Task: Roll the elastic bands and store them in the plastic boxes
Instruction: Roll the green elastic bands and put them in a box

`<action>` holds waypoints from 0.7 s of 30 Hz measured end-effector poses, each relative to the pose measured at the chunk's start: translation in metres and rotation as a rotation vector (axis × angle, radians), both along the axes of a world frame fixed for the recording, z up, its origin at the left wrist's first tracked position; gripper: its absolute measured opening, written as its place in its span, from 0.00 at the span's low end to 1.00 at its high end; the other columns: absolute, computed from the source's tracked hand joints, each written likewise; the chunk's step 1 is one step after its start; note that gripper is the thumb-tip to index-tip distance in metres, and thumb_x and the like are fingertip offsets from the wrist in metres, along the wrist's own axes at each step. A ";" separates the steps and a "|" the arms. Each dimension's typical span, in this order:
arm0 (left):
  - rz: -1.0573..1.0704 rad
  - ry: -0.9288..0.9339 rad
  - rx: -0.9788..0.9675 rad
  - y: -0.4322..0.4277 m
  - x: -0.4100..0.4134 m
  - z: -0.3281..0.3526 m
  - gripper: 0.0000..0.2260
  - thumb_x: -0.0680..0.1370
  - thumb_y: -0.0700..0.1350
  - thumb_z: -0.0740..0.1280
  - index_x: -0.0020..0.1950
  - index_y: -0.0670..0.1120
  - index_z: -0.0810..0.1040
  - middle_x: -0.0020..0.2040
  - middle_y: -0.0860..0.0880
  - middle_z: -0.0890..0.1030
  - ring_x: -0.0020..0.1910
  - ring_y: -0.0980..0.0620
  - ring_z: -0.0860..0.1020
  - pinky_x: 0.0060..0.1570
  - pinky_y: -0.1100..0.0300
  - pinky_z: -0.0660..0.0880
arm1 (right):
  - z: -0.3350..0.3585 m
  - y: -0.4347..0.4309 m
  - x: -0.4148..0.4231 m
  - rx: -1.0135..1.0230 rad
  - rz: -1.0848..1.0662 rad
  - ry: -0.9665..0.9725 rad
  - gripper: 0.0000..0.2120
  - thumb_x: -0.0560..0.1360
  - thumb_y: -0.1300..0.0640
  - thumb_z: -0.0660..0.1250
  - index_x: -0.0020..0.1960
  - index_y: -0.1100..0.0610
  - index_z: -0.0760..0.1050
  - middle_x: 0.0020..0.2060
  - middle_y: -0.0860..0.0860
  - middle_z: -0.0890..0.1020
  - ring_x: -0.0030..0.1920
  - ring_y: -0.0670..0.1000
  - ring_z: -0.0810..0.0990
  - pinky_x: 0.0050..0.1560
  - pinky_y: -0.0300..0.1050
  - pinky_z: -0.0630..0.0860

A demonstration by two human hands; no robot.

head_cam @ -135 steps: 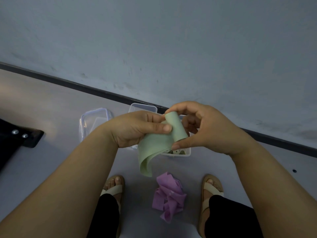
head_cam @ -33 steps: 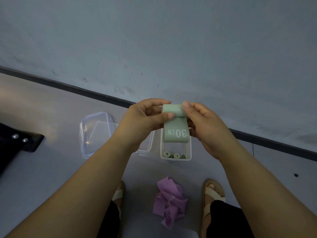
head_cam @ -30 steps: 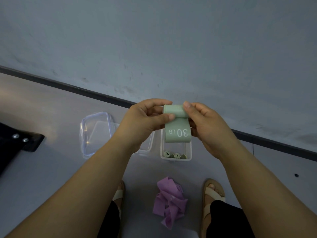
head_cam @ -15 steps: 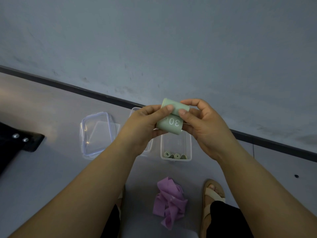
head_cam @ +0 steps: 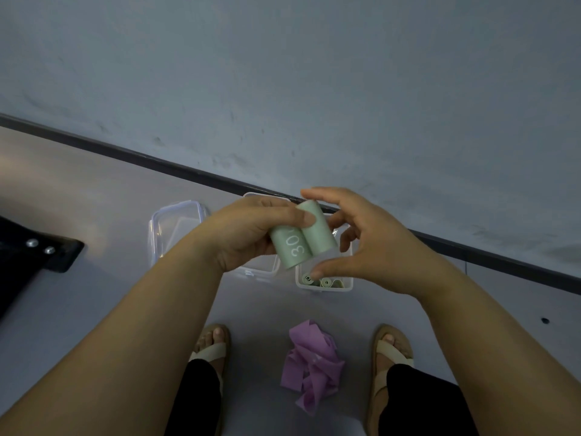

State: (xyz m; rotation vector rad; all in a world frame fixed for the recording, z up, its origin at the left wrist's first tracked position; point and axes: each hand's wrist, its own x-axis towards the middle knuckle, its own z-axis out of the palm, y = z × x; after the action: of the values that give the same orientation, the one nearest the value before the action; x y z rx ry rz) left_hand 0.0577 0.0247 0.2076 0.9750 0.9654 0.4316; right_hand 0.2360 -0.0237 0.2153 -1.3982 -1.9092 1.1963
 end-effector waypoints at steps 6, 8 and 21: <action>-0.050 -0.040 -0.091 -0.003 0.003 -0.001 0.11 0.65 0.39 0.72 0.46 0.39 0.79 0.40 0.43 0.83 0.37 0.50 0.82 0.36 0.61 0.79 | 0.005 -0.001 -0.001 0.029 -0.006 -0.029 0.30 0.60 0.54 0.79 0.54 0.35 0.69 0.43 0.30 0.75 0.43 0.37 0.74 0.39 0.29 0.72; -0.033 -0.089 -0.131 -0.003 0.003 -0.002 0.14 0.66 0.41 0.70 0.49 0.38 0.80 0.43 0.42 0.84 0.40 0.50 0.83 0.38 0.60 0.80 | 0.007 -0.001 0.000 0.029 -0.035 0.011 0.29 0.59 0.55 0.80 0.52 0.37 0.70 0.39 0.28 0.74 0.39 0.37 0.74 0.36 0.29 0.71; 0.047 -0.106 -0.166 -0.001 0.003 -0.001 0.13 0.64 0.36 0.67 0.47 0.37 0.77 0.36 0.45 0.83 0.33 0.53 0.82 0.33 0.65 0.78 | 0.001 0.002 0.005 -0.086 -0.154 0.312 0.30 0.53 0.49 0.82 0.52 0.42 0.76 0.51 0.52 0.80 0.49 0.60 0.78 0.48 0.53 0.79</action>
State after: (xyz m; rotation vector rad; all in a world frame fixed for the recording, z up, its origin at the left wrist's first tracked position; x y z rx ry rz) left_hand 0.0605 0.0235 0.2068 0.7736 0.9141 0.4308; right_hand 0.2408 -0.0214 0.2160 -1.2883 -1.5257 1.3452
